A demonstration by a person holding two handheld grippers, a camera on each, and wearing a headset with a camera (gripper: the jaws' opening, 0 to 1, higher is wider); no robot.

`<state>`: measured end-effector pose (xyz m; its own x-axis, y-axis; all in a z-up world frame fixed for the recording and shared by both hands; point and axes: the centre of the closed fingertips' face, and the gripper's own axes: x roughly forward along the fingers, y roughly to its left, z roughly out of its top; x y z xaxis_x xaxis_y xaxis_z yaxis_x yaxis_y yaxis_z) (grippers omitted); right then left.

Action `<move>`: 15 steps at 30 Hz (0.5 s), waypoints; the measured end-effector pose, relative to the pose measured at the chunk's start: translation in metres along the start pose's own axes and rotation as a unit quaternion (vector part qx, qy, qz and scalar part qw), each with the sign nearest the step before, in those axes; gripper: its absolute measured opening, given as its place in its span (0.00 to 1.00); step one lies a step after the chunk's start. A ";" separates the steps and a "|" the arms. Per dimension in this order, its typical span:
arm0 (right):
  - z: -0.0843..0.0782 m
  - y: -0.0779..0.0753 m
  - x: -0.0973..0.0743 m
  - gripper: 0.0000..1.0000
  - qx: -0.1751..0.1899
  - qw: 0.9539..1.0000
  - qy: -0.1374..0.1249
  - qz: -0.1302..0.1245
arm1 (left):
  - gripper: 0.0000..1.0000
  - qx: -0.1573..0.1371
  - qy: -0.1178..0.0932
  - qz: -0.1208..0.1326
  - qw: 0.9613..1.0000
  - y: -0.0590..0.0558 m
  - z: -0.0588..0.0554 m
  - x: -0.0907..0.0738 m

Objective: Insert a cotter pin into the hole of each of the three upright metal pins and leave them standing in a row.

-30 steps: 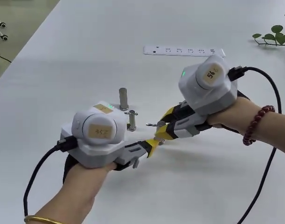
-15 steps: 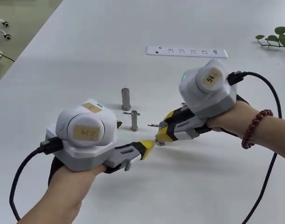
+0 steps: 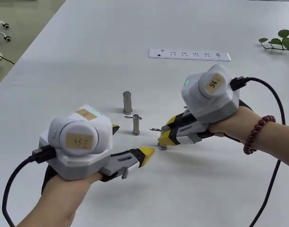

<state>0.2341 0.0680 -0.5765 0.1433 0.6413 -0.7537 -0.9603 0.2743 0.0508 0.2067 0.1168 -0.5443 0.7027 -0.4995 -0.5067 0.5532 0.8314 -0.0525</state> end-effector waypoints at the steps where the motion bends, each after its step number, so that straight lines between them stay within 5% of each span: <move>1: 0.000 0.000 0.000 0.11 0.001 1.000 -0.001 0.001 | 0.56 0.000 0.000 0.000 1.000 0.000 0.000 -0.001; 8: 0.000 -0.003 0.001 0.10 0.011 1.000 -0.009 0.005 | 0.57 0.002 0.001 -0.002 1.000 0.001 -0.002 -0.005; 15: 0.000 0.001 0.000 0.09 -0.019 1.000 -0.010 0.007 | 0.59 0.007 -0.002 0.001 1.000 0.002 0.000 -0.008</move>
<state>0.2328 0.0685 -0.5764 0.1346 0.6586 -0.7404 -0.9705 0.2385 0.0356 0.2019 0.1226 -0.5406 0.7055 -0.4998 -0.5025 0.5587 0.8284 -0.0395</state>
